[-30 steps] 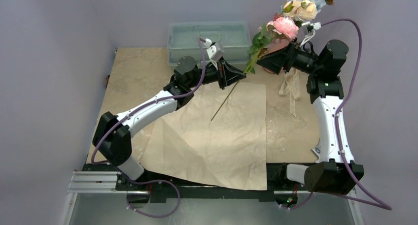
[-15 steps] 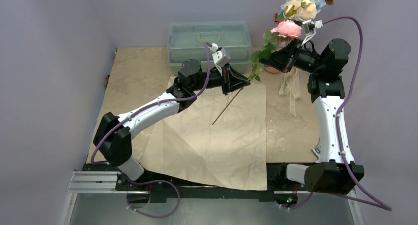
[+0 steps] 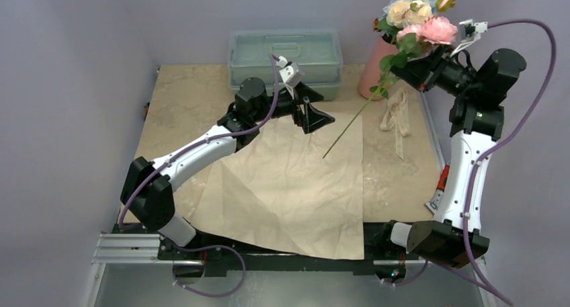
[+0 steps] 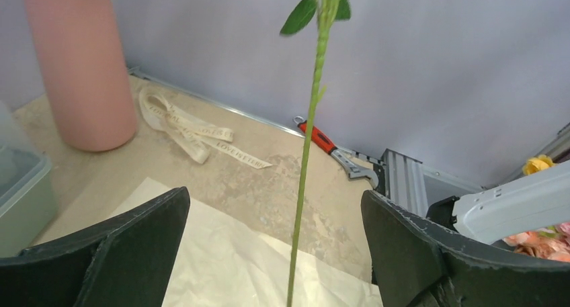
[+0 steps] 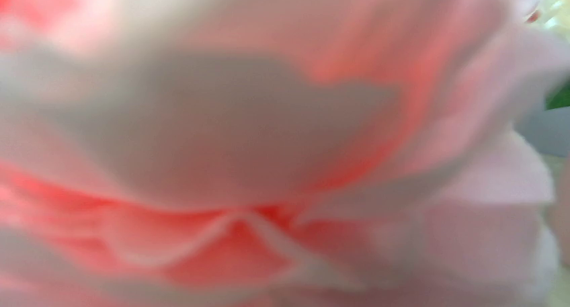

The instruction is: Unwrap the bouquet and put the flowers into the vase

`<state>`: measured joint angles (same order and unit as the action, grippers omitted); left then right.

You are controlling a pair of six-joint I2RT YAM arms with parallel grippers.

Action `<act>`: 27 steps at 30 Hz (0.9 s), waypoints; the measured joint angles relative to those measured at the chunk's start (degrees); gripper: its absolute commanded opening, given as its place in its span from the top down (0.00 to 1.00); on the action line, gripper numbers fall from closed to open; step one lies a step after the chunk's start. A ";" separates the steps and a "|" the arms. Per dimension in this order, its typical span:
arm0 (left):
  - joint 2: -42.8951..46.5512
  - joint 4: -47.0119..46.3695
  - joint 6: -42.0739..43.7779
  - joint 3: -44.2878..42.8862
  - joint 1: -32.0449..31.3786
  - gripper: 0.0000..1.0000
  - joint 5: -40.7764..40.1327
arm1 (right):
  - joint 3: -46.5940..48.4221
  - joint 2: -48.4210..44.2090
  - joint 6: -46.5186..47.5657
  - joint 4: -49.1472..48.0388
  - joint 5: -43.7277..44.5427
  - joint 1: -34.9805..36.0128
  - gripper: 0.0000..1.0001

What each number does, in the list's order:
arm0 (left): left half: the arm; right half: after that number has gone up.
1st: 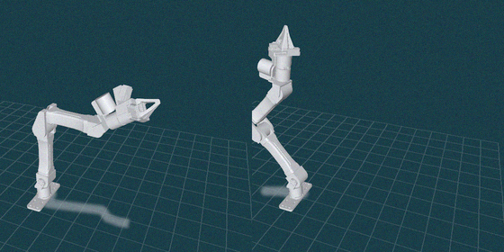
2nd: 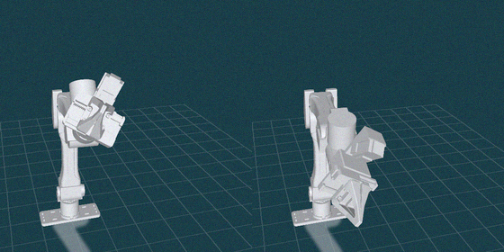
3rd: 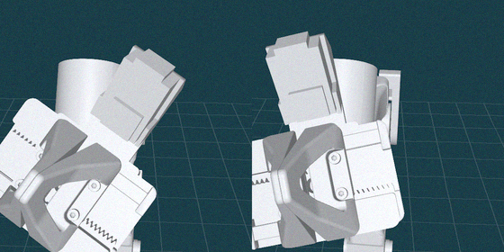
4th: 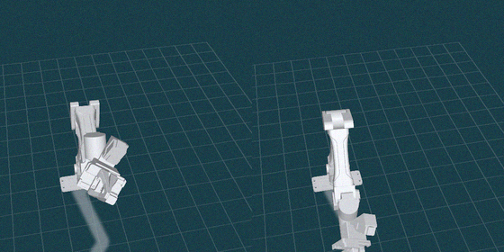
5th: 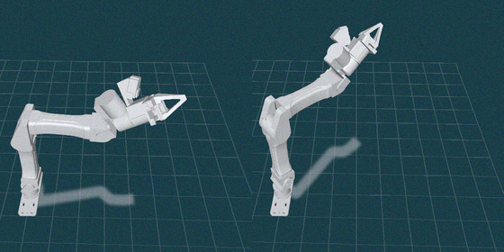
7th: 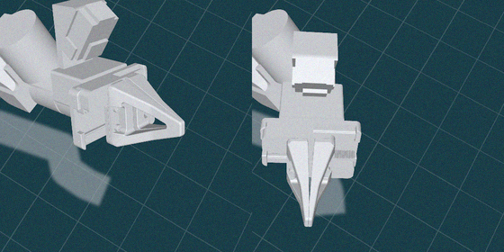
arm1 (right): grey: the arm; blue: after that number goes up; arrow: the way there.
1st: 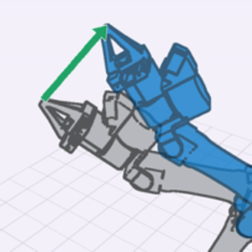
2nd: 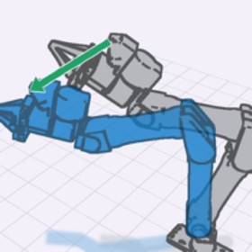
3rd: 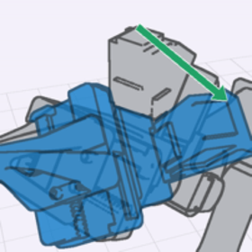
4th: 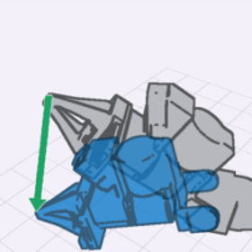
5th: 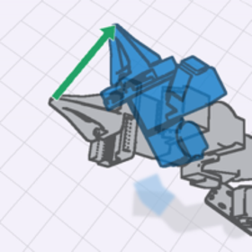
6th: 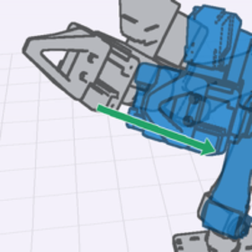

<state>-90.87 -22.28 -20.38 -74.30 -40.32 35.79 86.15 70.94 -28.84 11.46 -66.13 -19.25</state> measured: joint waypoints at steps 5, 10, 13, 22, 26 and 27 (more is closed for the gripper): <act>4.66 0.63 0.59 4.96 1.68 0.00 -4.66 | 8.61 1.27 6.64 7.72 3.78 -5.35 1.00; 7.26 1.07 2.47 6.56 2.01 0.00 -9.16 | 15.28 2.75 10.27 9.14 12.48 -12.07 1.00; 7.63 1.09 3.08 6.56 2.05 0.00 -11.15 | 18.32 4.61 10.93 7.82 19.50 -13.62 1.00; 7.63 1.22 3.52 6.56 2.05 0.00 -12.94 | 23.08 11.65 8.46 -3.52 35.89 -13.68 1.00; 7.63 1.20 3.56 6.56 2.10 0.00 -13.29 | 28.26 16.46 7.17 -6.80 40.89 -13.66 1.00; 7.63 1.20 3.58 6.56 2.12 0.00 -13.33 | 30.05 17.77 6.99 -7.08 41.79 -13.68 1.00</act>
<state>-83.24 -21.08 -16.80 -67.75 -38.20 22.46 116.20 88.71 -21.85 4.38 -24.34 -32.93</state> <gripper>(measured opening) 0.996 0.043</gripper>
